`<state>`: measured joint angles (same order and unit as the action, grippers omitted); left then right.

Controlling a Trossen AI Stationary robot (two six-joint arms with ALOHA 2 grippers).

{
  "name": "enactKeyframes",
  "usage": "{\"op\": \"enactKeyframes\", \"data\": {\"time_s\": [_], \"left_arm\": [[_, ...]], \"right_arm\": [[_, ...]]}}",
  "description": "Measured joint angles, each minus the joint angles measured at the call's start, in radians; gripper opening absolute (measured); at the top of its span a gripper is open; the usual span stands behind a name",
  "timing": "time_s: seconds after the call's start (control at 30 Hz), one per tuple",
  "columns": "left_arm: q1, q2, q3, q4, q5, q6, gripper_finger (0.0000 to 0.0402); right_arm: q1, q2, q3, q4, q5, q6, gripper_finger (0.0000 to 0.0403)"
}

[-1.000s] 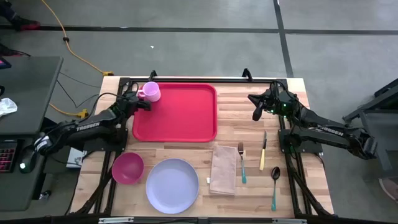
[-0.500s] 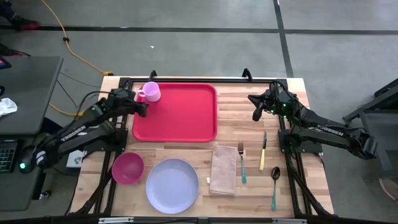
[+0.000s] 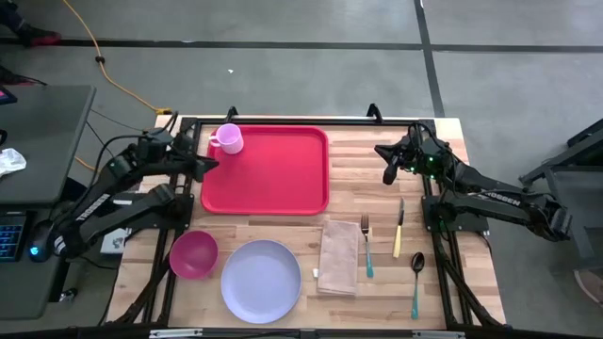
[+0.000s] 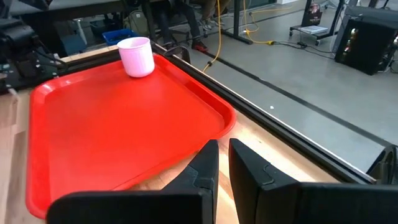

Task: Set up tray
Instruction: Put the blue plate to the bottom right of the pink mug on the red tray

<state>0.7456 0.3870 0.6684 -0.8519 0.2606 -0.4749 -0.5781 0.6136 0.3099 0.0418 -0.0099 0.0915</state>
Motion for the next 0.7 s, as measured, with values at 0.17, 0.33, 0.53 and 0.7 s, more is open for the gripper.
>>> {"op": "enactKeyframes", "data": {"time_s": [0.17, 0.33, 0.53, 0.7], "left_arm": [[0.000, 0.000, 0.043, -0.119, 0.024, 0.004, 0.0161], [0.000, -0.043, 0.053, -0.182, 0.026, 0.023, 0.0161], [0.000, -0.170, 0.053, -0.216, 0.021, -0.002, 0.0161], [0.000, -0.300, 0.053, -0.247, 0.017, -0.049, 0.0161]], "right_arm": [[0.000, 0.000, 0.000, 0.000, -0.005, 0.071, 0.0016], [0.000, 0.000, 0.000, 0.000, -0.036, 0.133, 0.0016], [0.001, 0.000, 0.000, 0.004, -0.087, 0.137, 0.0016], [0.001, 0.000, 0.000, 0.019, -0.092, 0.142, 0.0016]]}}
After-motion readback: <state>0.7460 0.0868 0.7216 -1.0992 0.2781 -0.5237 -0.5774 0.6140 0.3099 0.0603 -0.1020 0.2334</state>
